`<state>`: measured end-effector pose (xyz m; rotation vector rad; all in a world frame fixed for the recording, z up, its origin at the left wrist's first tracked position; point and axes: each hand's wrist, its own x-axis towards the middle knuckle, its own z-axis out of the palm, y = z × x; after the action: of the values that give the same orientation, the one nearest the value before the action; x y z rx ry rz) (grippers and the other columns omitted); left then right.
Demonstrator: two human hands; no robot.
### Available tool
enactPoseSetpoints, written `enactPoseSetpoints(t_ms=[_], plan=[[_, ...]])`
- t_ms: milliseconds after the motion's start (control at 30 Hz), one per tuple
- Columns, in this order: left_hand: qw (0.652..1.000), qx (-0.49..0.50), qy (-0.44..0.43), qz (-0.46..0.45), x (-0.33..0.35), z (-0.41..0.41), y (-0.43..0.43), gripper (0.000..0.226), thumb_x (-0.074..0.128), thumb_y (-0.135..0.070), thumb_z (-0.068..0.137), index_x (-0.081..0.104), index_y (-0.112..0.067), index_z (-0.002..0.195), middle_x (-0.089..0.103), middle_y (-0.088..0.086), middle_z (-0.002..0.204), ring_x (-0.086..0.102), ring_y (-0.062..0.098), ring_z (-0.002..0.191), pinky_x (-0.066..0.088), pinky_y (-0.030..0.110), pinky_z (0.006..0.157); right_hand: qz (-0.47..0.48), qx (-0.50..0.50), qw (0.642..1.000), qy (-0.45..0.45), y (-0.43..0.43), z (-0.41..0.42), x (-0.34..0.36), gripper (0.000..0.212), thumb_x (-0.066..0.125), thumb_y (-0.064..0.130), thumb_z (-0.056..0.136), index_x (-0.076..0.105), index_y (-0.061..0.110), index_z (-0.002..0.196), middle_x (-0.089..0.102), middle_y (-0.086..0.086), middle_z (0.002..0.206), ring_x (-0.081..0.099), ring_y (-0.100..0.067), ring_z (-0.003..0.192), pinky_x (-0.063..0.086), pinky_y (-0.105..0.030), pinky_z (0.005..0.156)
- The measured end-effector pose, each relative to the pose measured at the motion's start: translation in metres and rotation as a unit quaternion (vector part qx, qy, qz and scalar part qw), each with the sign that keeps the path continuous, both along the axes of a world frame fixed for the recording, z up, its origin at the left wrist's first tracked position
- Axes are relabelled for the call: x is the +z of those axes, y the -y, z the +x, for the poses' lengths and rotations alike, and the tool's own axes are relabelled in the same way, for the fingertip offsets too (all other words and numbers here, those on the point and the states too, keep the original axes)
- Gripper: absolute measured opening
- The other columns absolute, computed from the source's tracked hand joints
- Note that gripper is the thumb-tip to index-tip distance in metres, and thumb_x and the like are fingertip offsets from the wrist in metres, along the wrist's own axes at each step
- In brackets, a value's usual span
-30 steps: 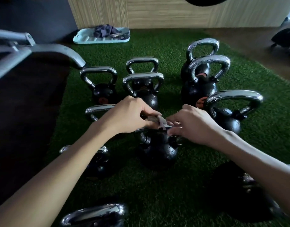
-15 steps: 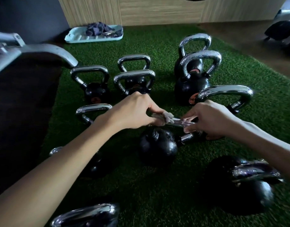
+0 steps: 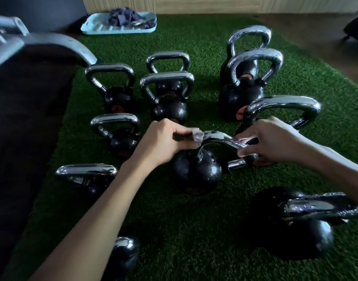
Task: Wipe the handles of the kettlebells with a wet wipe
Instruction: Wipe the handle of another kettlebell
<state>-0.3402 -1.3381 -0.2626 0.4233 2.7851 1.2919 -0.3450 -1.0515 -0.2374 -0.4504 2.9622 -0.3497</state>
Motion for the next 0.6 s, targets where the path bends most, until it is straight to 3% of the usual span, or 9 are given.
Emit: enactPoseSetpoints(t_ms=[67, 167, 267, 300, 400, 467, 600], plan=[[0.998, 0.060, 0.017, 0.018, -0.011, 0.007, -0.001, 0.040, 0.086, -0.047, 0.075, 0.077, -0.040, 0.113, 0.075, -0.023, 0.100, 0.064, -0.016, 0.081, 0.044, 0.004, 0.069, -0.006, 0.008, 1.000, 0.002, 0.003, -0.002, 0.000, 0.043, 0.086, 0.050, 0.070, 0.078, 0.036, 0.110, 0.076, 0.011, 0.111, 0.058, -0.003, 0.087, 0.051, -0.033, 0.076], [0.988, 0.145, 0.010, 0.056, -0.034, 0.026, -0.010, 0.035, 0.084, -0.044, 0.078, 0.079, -0.031, 0.111, 0.078, -0.015, 0.099, 0.071, -0.003, 0.081, 0.054, 0.014, 0.072, -0.012, 0.006, 1.000, 0.007, 0.006, -0.006, 0.003, 0.039, 0.084, 0.055, 0.070, 0.078, 0.041, 0.106, 0.076, 0.018, 0.106, 0.067, -0.008, 0.092, 0.057, -0.038, 0.080], [0.974, 0.223, 0.022, 0.021, -0.050, 0.038, -0.022, 0.032, 0.080, -0.049, 0.082, 0.078, -0.034, 0.111, 0.078, -0.009, 0.087, 0.060, 0.005, 0.050, 0.045, 0.018, 0.047, -0.019, -0.001, 1.000, 0.017, 0.006, -0.007, 0.002, 0.033, 0.082, 0.057, 0.071, 0.077, 0.046, 0.102, 0.075, 0.025, 0.099, 0.068, -0.005, 0.091, 0.058, -0.039, 0.081], [0.970, 0.240, 0.017, 0.021, -0.053, 0.040, -0.027, 0.032, 0.078, -0.051, 0.083, 0.077, -0.035, 0.111, 0.077, -0.008, 0.085, 0.056, 0.005, 0.048, 0.043, 0.020, 0.045, -0.019, -0.002, 1.000, 0.020, 0.006, -0.008, 0.001, 0.031, 0.081, 0.057, 0.071, 0.077, 0.048, 0.101, 0.075, 0.026, 0.097, 0.069, -0.005, 0.092, 0.059, -0.039, 0.081], [0.955, 0.291, -0.036, 0.042, -0.056, 0.045, -0.040, 0.029, 0.073, -0.053, 0.087, 0.078, -0.035, 0.110, 0.076, -0.010, 0.092, 0.064, 0.010, 0.059, 0.055, 0.033, 0.051, -0.048, -0.010, 0.998, 0.045, 0.009, -0.009, 0.003, 0.025, 0.086, 0.050, 0.071, 0.078, 0.043, 0.093, 0.076, 0.022, 0.091, 0.070, 0.000, 0.088, 0.056, -0.027, 0.078], [0.942, 0.326, -0.057, 0.052, -0.060, 0.045, -0.044, 0.031, 0.074, -0.051, 0.087, 0.077, -0.036, 0.114, 0.077, -0.012, 0.095, 0.067, 0.010, 0.060, 0.057, 0.037, 0.051, -0.070, -0.011, 0.995, 0.064, 0.017, -0.007, 0.006, 0.018, 0.088, 0.044, 0.071, 0.076, 0.045, 0.084, 0.076, 0.020, 0.085, 0.066, 0.006, 0.080, 0.047, -0.017, 0.068], [0.927, 0.347, -0.088, 0.112, -0.073, 0.040, -0.039, 0.035, 0.080, -0.037, 0.086, 0.075, -0.030, 0.120, 0.078, -0.013, 0.101, 0.073, 0.002, 0.084, 0.062, 0.030, 0.073, -0.104, -0.056, 0.990, 0.083, 0.036, -0.004, 0.002, 0.020, 0.087, 0.052, 0.069, 0.074, 0.037, 0.073, 0.067, 0.021, 0.064, 0.059, 0.009, 0.066, 0.038, -0.016, 0.056]])
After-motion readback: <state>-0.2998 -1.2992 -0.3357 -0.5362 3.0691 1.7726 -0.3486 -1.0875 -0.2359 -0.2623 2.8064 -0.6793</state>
